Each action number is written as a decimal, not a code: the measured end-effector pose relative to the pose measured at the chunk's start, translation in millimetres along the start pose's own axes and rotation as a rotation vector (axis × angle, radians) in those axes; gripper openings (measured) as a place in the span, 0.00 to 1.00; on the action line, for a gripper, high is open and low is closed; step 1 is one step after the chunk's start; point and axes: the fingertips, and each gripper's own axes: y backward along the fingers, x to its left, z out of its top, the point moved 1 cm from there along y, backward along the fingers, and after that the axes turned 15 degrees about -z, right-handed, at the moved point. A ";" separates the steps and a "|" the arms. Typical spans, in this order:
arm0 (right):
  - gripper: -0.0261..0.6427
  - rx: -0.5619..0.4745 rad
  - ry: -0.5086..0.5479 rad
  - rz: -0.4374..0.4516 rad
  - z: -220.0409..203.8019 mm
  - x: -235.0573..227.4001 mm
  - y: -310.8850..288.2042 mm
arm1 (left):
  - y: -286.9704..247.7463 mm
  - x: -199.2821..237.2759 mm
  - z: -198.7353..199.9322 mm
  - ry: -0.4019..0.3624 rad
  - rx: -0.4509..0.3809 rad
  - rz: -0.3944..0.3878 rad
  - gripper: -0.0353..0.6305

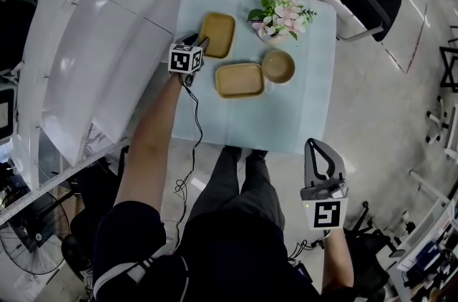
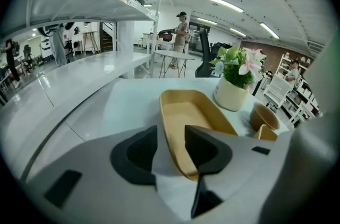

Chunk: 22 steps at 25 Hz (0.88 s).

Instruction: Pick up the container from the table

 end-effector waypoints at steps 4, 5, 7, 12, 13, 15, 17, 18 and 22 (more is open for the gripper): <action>0.04 0.009 0.000 0.001 -1.1 0.8 -1.4 | 0.8 4.8 -1.4 0.019 0.004 0.015 0.22; 0.04 0.012 0.000 0.000 -1.4 0.5 -1.9 | 0.4 5.8 -1.8 0.021 0.009 0.017 0.21; 0.04 0.020 -0.004 -0.002 -2.3 0.1 -2.4 | -0.6 7.5 -2.8 0.023 0.017 0.022 0.16; 0.04 0.021 -0.003 0.002 -4.8 -0.4 -3.2 | -3.5 9.4 -0.2 0.031 0.016 0.040 0.09; 0.04 0.022 -0.008 0.001 -5.1 -0.3 -3.2 | -3.9 9.2 0.3 0.030 0.018 0.042 0.09; 0.04 0.025 -0.010 0.002 -5.9 0.3 -3.0 | -4.0 8.8 0.4 0.028 0.023 0.046 0.08; 0.04 0.026 -0.008 0.003 -6.2 0.7 -2.3 | -2.9 8.6 -0.3 0.028 0.026 0.055 0.08; 0.04 0.029 -0.009 0.002 -6.5 0.4 -1.8 | -2.1 8.6 -0.1 0.029 0.025 0.059 0.08; 0.04 0.031 -0.006 -0.001 -7.6 -1.7 0.4 | 2.7 7.2 5.3 0.049 -0.003 0.079 0.07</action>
